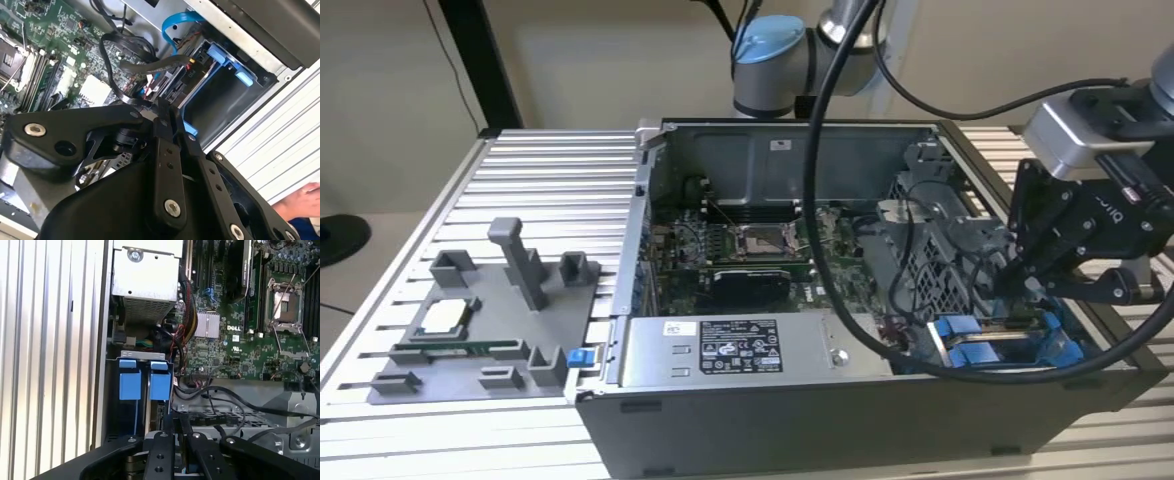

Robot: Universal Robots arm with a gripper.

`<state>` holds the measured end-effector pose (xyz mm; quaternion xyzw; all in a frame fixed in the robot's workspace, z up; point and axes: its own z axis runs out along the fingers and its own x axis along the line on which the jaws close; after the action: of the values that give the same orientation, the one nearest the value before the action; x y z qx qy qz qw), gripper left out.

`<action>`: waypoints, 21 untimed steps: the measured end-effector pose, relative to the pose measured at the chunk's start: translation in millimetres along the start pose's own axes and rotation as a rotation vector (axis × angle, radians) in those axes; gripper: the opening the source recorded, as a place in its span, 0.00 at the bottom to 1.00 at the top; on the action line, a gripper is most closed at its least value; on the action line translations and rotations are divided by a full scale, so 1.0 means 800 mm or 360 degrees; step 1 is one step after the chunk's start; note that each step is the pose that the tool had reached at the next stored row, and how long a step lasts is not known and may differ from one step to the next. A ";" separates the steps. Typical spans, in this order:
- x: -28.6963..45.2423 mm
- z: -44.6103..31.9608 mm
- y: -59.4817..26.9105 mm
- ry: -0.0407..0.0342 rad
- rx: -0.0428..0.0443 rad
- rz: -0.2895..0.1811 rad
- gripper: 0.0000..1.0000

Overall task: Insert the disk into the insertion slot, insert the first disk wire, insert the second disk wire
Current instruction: 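Insert the second disk wire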

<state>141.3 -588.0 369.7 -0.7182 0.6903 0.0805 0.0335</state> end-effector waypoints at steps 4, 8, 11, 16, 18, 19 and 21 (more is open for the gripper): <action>0.0028 0.0032 0.000 0.0005 0.0007 -0.0016 0.00; 0.0046 0.0061 0.000 0.0010 0.0024 -0.0033 0.00; 0.0060 0.0084 0.000 0.0013 0.0038 -0.0038 0.00; 0.0080 0.0123 -0.001 0.0018 0.0063 -0.0047 0.00; 0.0084 0.0146 -0.001 0.0022 0.0075 -0.0048 0.00; 0.0086 0.0160 -0.001 0.0024 0.0082 -0.0049 0.00; 0.0091 0.0187 -0.001 0.0029 0.0094 -0.0051 0.00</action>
<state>141.3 -592.8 353.7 -0.7286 0.6811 0.0530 0.0496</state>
